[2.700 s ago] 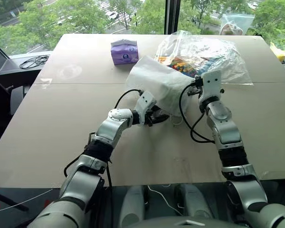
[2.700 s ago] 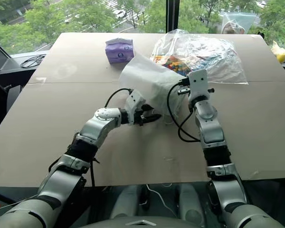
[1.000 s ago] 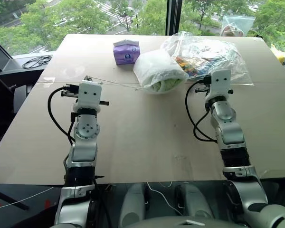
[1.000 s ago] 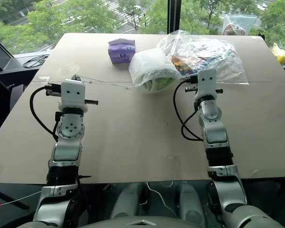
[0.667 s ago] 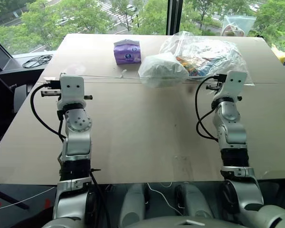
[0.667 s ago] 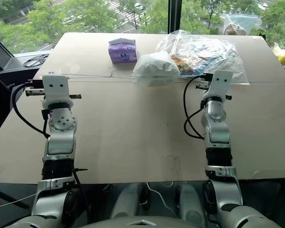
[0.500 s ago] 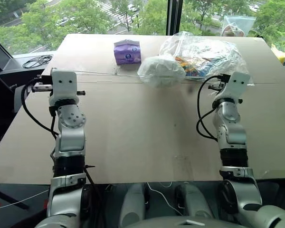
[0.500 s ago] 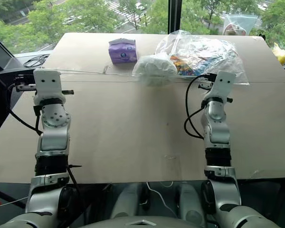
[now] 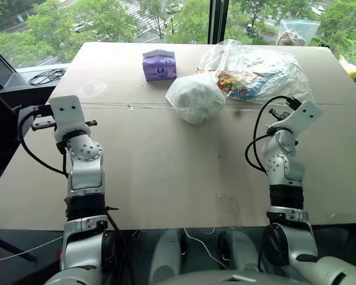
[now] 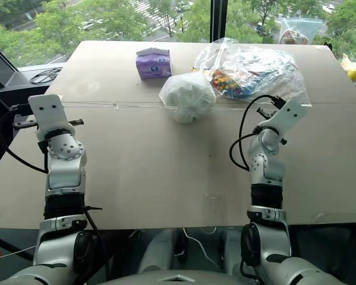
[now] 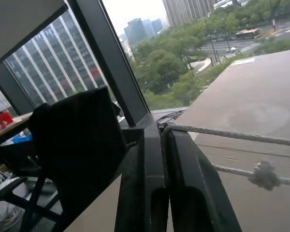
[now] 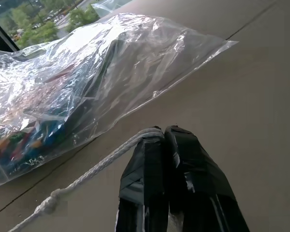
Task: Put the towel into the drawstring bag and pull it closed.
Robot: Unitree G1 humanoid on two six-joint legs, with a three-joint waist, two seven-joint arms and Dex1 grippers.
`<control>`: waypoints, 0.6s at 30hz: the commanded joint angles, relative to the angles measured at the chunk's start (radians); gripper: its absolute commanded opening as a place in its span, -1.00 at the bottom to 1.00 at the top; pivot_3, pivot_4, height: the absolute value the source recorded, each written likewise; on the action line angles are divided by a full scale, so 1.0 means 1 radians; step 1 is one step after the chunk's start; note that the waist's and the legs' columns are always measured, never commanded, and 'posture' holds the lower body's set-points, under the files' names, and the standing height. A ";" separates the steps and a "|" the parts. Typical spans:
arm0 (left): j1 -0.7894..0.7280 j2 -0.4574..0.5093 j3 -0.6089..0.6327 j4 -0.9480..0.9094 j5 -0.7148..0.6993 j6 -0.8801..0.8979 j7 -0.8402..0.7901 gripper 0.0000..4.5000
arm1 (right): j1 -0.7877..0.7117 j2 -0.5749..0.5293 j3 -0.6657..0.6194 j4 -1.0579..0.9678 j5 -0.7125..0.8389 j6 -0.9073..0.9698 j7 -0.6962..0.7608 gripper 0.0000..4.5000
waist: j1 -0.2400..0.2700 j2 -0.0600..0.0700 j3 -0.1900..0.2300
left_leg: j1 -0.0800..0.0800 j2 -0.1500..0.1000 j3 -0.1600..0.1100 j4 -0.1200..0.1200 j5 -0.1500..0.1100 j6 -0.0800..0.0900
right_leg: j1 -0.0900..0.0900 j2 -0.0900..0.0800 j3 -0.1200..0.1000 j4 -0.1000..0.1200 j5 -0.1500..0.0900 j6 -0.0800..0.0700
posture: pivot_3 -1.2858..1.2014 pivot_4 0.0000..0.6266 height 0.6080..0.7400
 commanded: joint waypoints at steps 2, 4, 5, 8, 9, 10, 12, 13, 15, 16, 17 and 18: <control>0.002 0.054 0.170 0.017 -0.023 0.032 0.109 -0.96 | 0.008 -0.075 -0.164 -0.012 0.010 -0.066 -0.098 -1.00 | 0.000 0.000 0.000 | 0.000 0.000 0.000 0.000 0.000 0.000 | 0.000 0.000 0.000 0.000 0.000 0.000 | 0.03 -0.52 0.98; -0.012 0.048 0.135 0.046 -0.062 0.017 0.046 -0.96 | -0.007 -0.100 -0.104 0.010 0.034 -0.039 0.006 -1.00 | -0.001 0.000 0.000 | 0.000 0.000 0.000 0.000 0.000 0.000 | 0.000 0.000 0.000 0.000 0.000 0.000 | 0.03 -0.52 0.98; -0.023 0.042 0.111 0.061 -0.093 0.000 -0.005 -0.96 | -0.014 -0.119 -0.056 0.015 0.039 -0.016 0.082 -1.00 | -0.001 0.000 0.000 | 0.000 0.000 0.000 0.000 0.000 0.000 | 0.000 0.000 0.000 0.000 0.000 0.000 | 0.03 -0.52 0.98; -0.075 0.032 0.006 0.114 -0.163 -0.056 -0.196 -0.96 | -0.016 -0.185 0.082 0.019 0.019 0.038 0.297 -1.00 | 0.002 0.000 0.000 | 0.000 0.000 0.001 0.000 0.000 0.001 | 0.000 0.000 0.000 0.000 0.000 0.000 | 0.03 -0.52 0.98; -0.089 0.033 -0.026 0.127 -0.169 -0.070 -0.253 -0.96 | -0.012 -0.210 0.115 0.020 0.001 0.046 0.341 -1.00 | 0.002 0.000 0.000 | 0.000 0.000 0.001 0.000 0.000 0.001 | 0.000 0.000 0.000 0.000 0.000 0.000 | 0.03 -0.52 0.98; -0.101 0.036 -0.059 0.138 -0.173 -0.084 -0.315 -0.96 | -0.006 -0.244 0.159 0.019 -0.025 0.049 0.401 -1.00 | 0.002 0.000 0.000 | 0.000 -0.001 0.001 0.000 0.000 0.001 | 0.000 0.000 0.000 0.000 0.000 0.000 | 0.03 -0.52 0.98; -0.116 0.042 -0.104 0.150 -0.191 -0.100 -0.438 -0.96 | 0.012 -0.315 0.250 0.001 -0.061 0.038 0.562 -1.00 | 0.001 0.000 0.000 | 0.000 -0.001 0.001 0.000 0.000 0.001 | 0.000 0.000 0.000 -0.001 0.000 0.000 | 0.03 -0.52 0.98; -0.117 0.050 -0.121 0.150 -0.201 -0.107 -0.500 -0.86 | 0.033 -0.351 0.295 -0.028 -0.044 0.049 0.680 -0.86 | 0.000 0.000 0.000 | 0.000 -0.001 0.001 0.000 0.001 0.001 | 0.000 0.000 0.000 -0.001 0.000 0.000 | 0.03 -0.52 0.98; -0.113 0.076 -0.137 0.149 -0.211 -0.129 -0.585 -0.49 | 0.079 -0.414 0.343 -0.075 -0.025 0.051 0.843 -0.46 | -0.005 0.000 0.000 | 0.000 -0.001 0.001 0.000 0.002 0.004 | 0.000 0.001 0.000 -0.001 0.000 0.000 | 0.03 -0.52 0.98; -0.109 0.090 -0.140 0.153 -0.214 -0.136 -0.616 -0.37 | 0.100 -0.446 0.352 -0.083 -0.026 0.059 0.892 -0.31 | -0.006 0.000 0.000 | 0.000 0.000 0.002 0.000 0.002 0.004 | 0.000 0.001 0.001 -0.001 0.000 0.000 | 0.03 -0.52 0.98; -0.100 0.101 -0.144 0.161 -0.223 -0.138 -0.660 -0.23 | 0.128 -0.488 0.367 -0.088 -0.028 0.080 0.955 -0.20 | -0.005 0.000 0.000 | 0.000 0.000 0.001 0.000 0.002 0.004 | 0.000 0.002 0.001 -0.001 0.000 0.000 | 0.03 -0.52 0.98; -0.083 0.109 -0.154 0.166 -0.245 -0.117 -0.725 -0.04 | 0.159 -0.532 0.385 -0.101 -0.021 0.097 1.030 0.02 | -0.004 0.000 0.000 | 0.000 0.000 0.001 -0.001 0.002 0.004 | 0.000 0.002 0.000 -0.001 0.000 0.000 | 0.03 -0.52 0.98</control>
